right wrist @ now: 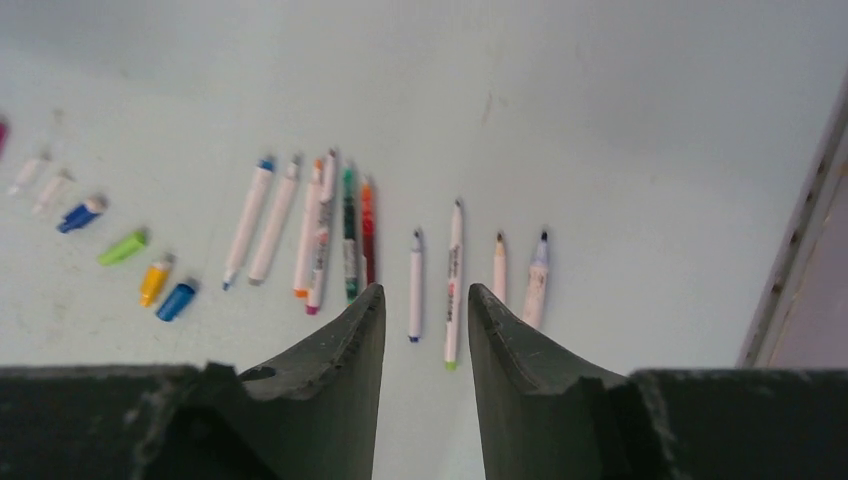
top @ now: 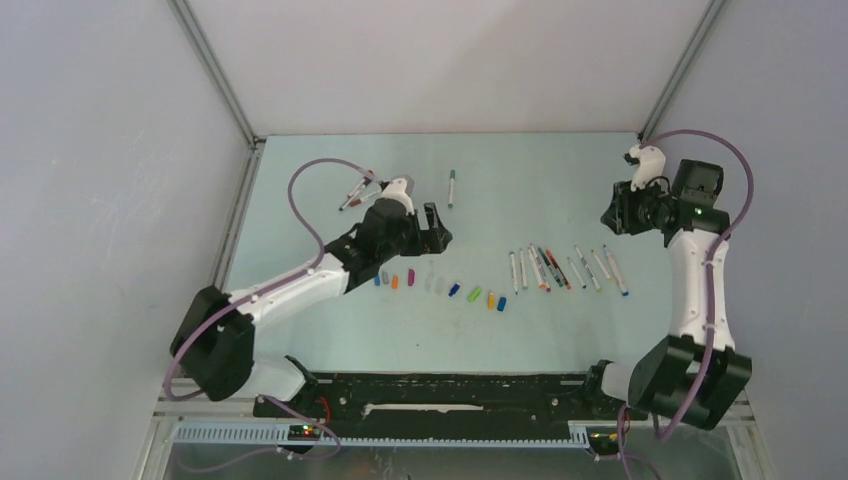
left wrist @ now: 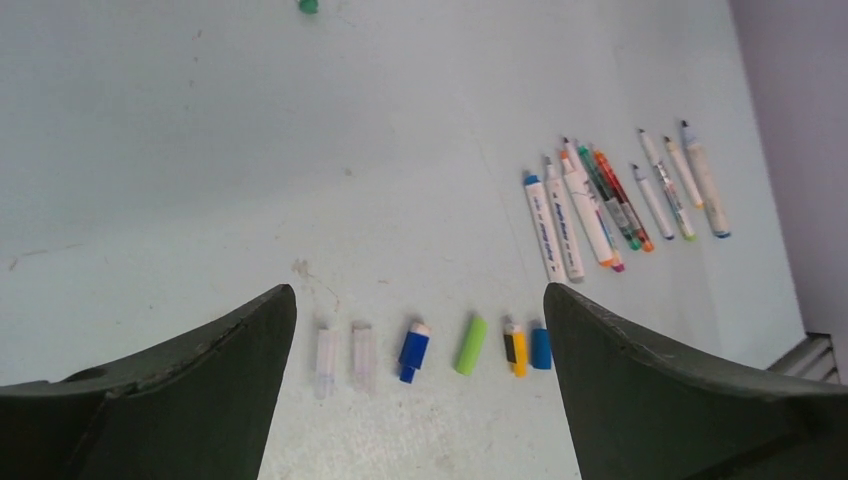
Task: Open the pen caps
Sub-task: Move the pen to the center of the board.
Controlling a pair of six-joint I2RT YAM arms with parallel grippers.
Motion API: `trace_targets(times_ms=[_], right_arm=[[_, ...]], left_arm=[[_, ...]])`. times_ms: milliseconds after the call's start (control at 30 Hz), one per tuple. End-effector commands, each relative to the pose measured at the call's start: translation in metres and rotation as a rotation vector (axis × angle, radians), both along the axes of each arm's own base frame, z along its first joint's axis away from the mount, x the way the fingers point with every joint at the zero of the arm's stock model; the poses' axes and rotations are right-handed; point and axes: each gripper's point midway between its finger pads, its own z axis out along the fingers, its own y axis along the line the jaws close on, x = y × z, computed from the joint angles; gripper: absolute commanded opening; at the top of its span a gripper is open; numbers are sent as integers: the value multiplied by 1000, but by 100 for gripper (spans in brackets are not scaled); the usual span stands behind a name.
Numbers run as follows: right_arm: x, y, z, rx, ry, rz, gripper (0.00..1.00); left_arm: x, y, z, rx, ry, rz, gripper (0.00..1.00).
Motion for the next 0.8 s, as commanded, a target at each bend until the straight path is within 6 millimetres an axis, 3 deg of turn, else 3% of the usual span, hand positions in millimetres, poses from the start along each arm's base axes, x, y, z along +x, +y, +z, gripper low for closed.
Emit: trace_targets(times_ms=[0, 33, 67, 100, 233, 333, 433, 600, 767], right_arm=[[4, 28, 62, 53, -222, 71, 43], [4, 34, 64, 87, -229, 88, 52], [2, 43, 62, 153, -211, 103, 67], [1, 52, 56, 223, -179, 130, 71], [-9, 71, 34, 352, -77, 249, 72], [-12, 75, 32, 378, -66, 275, 72], [-13, 76, 32, 379, -66, 280, 72], [-14, 79, 33, 391, -62, 280, 72], [-16, 82, 37, 385, -75, 290, 73]], left_arm=[[21, -8, 12, 71, 50, -23, 95], [27, -7, 7, 110, 72, -15, 95], [36, -9, 2, 151, 90, -13, 95], [44, -10, 1, 188, 101, -5, 95], [72, -3, -18, 408, 183, 33, 93], [97, -6, -24, 490, 205, 53, 91], [123, -14, -25, 505, 212, 58, 87], [164, -29, -34, 484, 225, 52, 72], [193, -46, -39, 414, 213, 34, 64]])
